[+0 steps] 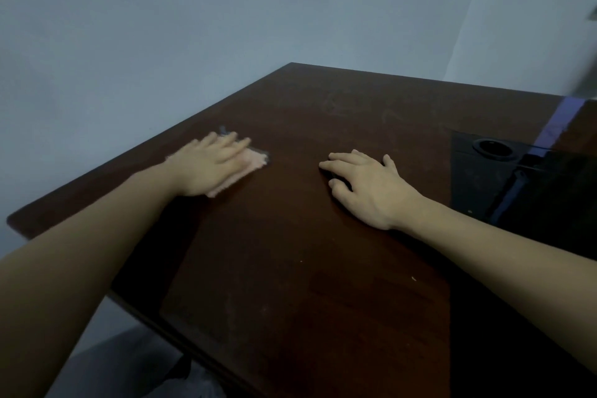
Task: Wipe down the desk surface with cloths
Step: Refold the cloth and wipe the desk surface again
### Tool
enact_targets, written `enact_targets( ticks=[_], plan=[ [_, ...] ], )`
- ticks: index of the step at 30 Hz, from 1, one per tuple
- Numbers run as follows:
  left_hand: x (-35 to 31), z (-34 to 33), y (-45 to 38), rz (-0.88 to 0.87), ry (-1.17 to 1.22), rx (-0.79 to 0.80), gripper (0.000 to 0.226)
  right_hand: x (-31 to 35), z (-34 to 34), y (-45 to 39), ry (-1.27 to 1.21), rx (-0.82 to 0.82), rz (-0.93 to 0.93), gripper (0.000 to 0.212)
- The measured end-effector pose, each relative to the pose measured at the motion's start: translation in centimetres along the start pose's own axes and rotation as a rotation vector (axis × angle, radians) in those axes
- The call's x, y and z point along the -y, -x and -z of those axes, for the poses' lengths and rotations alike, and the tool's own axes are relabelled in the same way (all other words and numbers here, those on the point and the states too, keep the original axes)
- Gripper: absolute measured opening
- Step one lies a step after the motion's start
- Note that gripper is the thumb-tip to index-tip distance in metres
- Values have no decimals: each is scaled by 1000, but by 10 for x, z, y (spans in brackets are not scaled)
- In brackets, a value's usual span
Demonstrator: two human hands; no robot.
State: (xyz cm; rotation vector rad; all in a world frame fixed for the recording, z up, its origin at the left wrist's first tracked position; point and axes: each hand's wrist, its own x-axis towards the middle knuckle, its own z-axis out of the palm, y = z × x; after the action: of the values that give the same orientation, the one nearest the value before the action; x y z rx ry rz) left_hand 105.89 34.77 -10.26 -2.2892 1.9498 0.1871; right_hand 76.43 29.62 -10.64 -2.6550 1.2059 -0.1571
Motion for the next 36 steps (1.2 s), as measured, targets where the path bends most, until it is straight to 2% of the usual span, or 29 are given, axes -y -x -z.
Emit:
enact_targets(
  ticks=[3,5,12,16,19,22,24,27,30,33,36],
  plan=[
    [27,-2,-23,212,39,-46,63,0,-1,0,0,-2,2,49],
    [24,-2,-30,254,69,-44,63,-1,-1,-1,-1,-8,5,49],
    [-3,-4,14,-35,157,-50,62,-1,-1,-1,9,1,9,49],
    [12,-7,33,-113,58,23,65,-1,-1,-2,16,7,1,49],
    [33,-8,20,-28,9,11,59,0,0,-2,21,13,-7,49],
    [61,-6,-4,103,-17,-47,68,0,0,-1,15,6,-5,49],
    [72,-3,-16,185,-58,-34,64,0,0,-1,11,3,-4,49],
    [62,3,-19,252,-39,-34,62,-1,0,-1,7,3,-1,49],
    [28,6,-1,200,-24,-80,52,0,0,-1,10,1,5,49],
    [-3,4,41,93,-38,-35,53,1,0,0,16,5,3,49],
    [-1,-7,77,-42,-99,24,50,1,0,0,16,11,-1,49]
  ],
)
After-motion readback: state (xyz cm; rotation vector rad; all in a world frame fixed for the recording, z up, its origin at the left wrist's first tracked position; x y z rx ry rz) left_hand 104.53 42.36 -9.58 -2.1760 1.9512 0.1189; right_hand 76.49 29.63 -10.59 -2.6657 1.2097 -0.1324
